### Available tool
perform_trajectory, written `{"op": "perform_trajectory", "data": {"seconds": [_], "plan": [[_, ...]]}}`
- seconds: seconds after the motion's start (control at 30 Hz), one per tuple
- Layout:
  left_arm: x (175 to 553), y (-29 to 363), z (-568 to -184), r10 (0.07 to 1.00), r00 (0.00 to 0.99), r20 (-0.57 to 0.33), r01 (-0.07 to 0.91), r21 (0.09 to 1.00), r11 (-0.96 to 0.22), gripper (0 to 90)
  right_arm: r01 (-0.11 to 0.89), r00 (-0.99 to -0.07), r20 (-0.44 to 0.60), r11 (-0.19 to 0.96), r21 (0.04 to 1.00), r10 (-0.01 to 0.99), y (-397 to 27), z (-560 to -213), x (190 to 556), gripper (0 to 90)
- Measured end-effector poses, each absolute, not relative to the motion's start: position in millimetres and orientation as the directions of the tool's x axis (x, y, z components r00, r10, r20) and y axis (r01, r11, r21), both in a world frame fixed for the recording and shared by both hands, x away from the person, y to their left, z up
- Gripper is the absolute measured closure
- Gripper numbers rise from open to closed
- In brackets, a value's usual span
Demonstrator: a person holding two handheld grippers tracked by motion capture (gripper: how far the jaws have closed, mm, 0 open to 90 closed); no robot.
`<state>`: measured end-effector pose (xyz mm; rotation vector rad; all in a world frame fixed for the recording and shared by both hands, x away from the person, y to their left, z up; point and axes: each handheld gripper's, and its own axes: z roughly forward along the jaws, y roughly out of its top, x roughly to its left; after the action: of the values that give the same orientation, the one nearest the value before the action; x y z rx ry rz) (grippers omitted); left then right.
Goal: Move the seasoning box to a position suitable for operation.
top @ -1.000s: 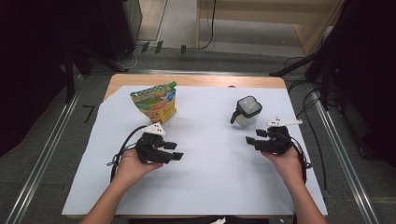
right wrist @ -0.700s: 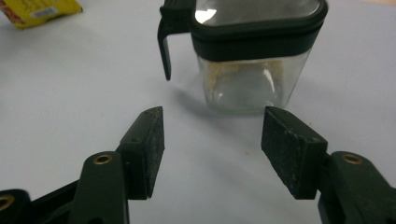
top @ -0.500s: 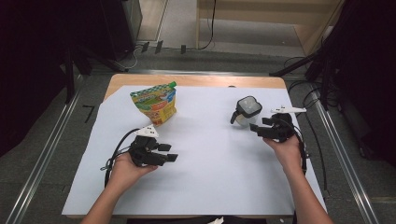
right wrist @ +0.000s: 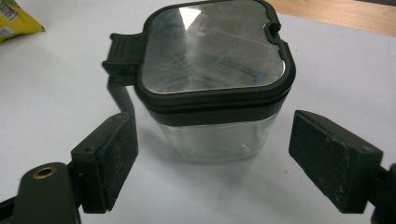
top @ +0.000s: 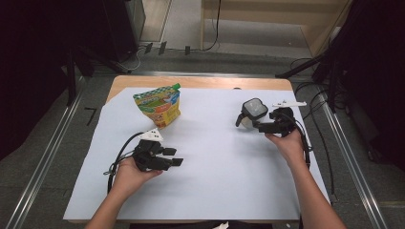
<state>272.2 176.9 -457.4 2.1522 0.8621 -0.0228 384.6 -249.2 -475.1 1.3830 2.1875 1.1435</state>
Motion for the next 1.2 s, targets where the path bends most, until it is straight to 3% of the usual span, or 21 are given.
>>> {"op": "perform_trajectory", "data": {"seconds": [0.2, 0.8, 1.2], "plan": [[272.8, 177.5, -458.6, 0.576, 0.765, -0.288, 0.589, 0.675, -0.445, 46.6, 0.618, -0.487, 0.155, 0.213, 0.757, 0.860, -243.5, -492.7, 395.3, 14.7], [275.1, 179.1, -460.8, 0.577, 0.761, -0.298, 0.597, 0.670, -0.441, 46.3, 0.469, -0.500, 0.114, 0.157, 0.869, 0.859, -227.0, -522.4, 413.1, 13.5], [275.6, 178.2, -461.5, 0.574, 0.763, -0.299, 0.597, 0.666, -0.447, 46.1, 0.491, -0.466, 0.120, 0.144, 0.859, 0.877, -217.8, -522.5, 418.9, 13.0]]}}
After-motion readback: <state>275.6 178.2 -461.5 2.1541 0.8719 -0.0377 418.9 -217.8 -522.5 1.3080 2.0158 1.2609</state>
